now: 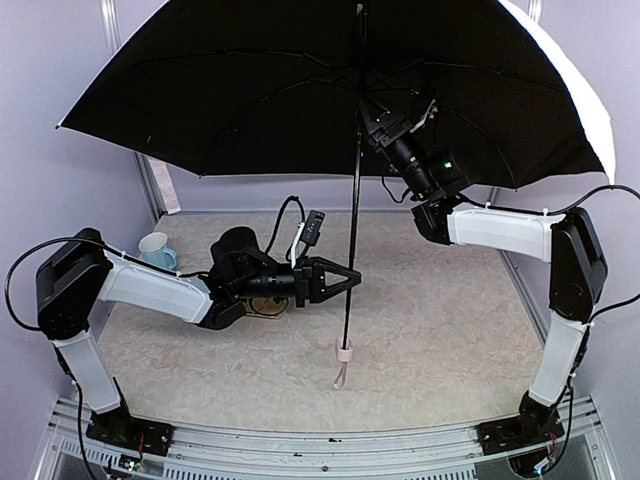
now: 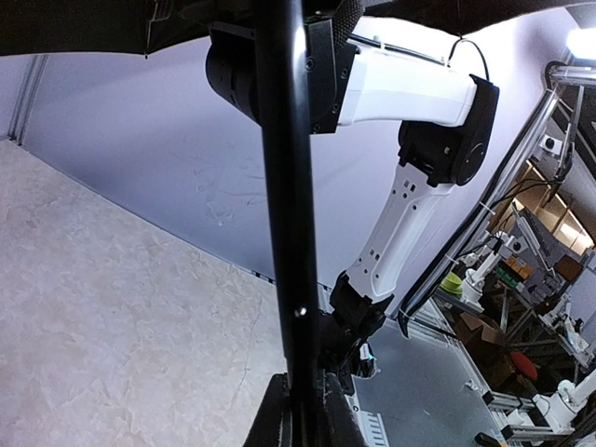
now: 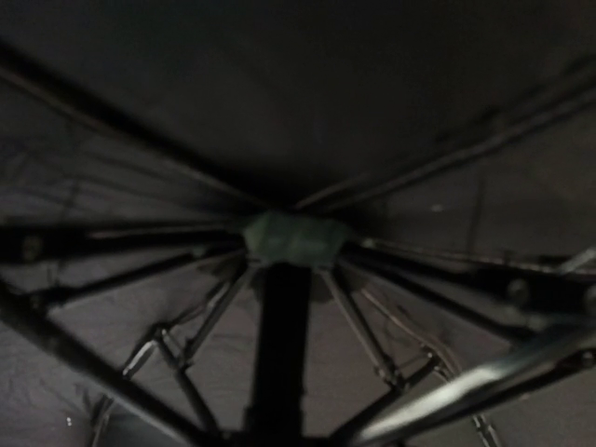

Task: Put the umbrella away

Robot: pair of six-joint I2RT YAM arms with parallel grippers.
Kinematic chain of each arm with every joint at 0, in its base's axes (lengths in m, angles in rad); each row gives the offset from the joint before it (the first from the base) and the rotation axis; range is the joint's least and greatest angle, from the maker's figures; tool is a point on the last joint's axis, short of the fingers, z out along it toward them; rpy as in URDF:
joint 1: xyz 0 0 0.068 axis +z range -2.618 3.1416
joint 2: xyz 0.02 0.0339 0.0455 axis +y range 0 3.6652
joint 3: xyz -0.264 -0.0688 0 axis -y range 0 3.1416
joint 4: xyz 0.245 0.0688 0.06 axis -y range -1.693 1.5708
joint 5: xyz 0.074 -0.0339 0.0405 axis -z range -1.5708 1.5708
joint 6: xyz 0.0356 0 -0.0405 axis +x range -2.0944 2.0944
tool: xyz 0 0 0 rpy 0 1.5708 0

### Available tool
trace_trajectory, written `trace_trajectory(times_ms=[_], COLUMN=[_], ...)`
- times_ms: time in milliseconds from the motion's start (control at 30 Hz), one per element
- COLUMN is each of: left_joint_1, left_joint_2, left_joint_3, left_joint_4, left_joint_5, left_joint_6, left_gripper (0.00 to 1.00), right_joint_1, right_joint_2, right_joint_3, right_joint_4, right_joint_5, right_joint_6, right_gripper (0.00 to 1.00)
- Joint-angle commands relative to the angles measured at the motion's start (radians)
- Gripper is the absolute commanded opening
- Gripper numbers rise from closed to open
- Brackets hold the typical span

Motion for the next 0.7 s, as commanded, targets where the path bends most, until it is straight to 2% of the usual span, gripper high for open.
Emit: trace_trajectory(times_ms=[0,233,367,467,667], left_joint_1=[-0.007,-0.006,-0.005,-0.005,-0.005], left_joint_2=[-0.014,-0.028,-0.033,-0.038,-0.049], left_joint_3=[0.028,0.028,0.026,0.024,0.014], left_joint_4=[0.063,0.051,0.047,0.035,0.022], left_joint_5=[0.005,0.009,0.008,0.004,0.0], left_joint_6=[0.068,0.091,0.098,0.111,0.123], left_gripper=[0.0,0.0,0.0,0.0,0.0], right_joint_1=[-0.005,-0.005,-0.005,-0.005,-0.01], right_joint_2=[0.007,-0.018,-0.026,-0.031,-0.05], right_joint_3=[0.001,-0.05,-0.066,-0.073,-0.095], right_joint_4=[0.023,0.039,0.046,0.051,0.088], right_joint_5=[0.012,0.015,0.012,0.008,0.024], right_joint_6=[-0.002,-0.013,-0.024,-0.028,-0.044], right_gripper=[0.46,0.54,0.52,0.44,0.06])
